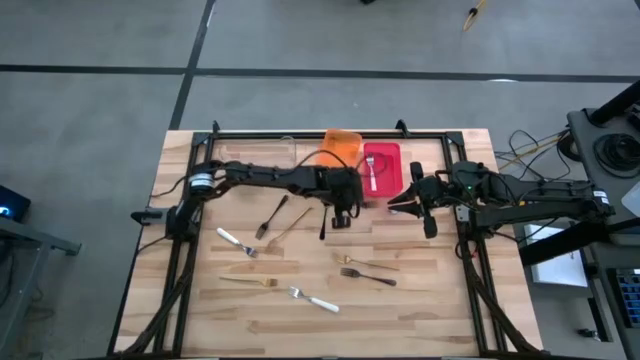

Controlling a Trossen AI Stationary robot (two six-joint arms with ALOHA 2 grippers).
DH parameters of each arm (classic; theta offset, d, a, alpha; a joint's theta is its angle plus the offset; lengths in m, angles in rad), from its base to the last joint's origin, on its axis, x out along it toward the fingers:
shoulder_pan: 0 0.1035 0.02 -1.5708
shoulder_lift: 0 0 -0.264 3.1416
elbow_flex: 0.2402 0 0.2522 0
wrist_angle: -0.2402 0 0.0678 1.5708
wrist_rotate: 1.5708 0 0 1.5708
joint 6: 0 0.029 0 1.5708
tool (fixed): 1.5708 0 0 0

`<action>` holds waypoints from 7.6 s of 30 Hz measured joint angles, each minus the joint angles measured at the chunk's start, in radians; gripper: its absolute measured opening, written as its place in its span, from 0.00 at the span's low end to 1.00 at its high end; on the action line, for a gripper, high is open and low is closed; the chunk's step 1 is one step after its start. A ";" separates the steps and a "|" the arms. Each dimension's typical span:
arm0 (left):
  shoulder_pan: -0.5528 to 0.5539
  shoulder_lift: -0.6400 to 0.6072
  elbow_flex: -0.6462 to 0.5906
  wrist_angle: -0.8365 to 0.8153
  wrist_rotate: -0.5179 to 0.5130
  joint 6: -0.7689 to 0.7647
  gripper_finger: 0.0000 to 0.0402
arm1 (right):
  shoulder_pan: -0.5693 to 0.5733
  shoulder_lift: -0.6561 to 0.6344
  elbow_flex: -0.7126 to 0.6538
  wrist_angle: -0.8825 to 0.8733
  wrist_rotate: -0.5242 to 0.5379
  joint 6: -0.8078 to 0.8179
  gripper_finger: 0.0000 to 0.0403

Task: Sort silverware by color (type)
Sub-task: Put the black fork into the orange bin, then put the gold fork into the transparent bin

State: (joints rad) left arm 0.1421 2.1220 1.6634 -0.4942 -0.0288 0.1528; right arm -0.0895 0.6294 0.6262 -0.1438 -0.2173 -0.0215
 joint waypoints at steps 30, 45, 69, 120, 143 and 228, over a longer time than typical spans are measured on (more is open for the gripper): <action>0.315 -0.042 0.004 0.087 -0.159 -0.486 0.00 | -0.001 0.000 0.000 -0.045 0.009 0.021 0.11; 0.280 -0.039 0.004 0.092 -0.269 -0.674 0.00 | -0.001 0.000 0.000 -0.092 0.010 0.021 0.11; 0.238 0.029 0.002 0.121 -0.296 -0.783 0.00 | -0.002 0.000 0.000 -0.098 0.063 0.021 0.11; 0.244 0.076 0.005 0.108 -0.381 -0.766 0.00 | -0.002 0.000 0.000 -0.114 0.063 0.021 0.11; 0.243 0.078 0.005 0.042 -0.378 -0.772 0.03 | -0.002 0.000 0.000 -0.115 0.063 0.021 0.11; 0.348 0.080 0.136 -0.058 0.179 0.673 0.00 | -0.015 0.127 0.015 0.074 0.532 0.181 0.11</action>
State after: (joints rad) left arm 0.4896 2.2025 1.7996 -0.5521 0.1497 0.8260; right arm -0.1047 0.7560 0.6412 -0.0695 0.3148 0.1600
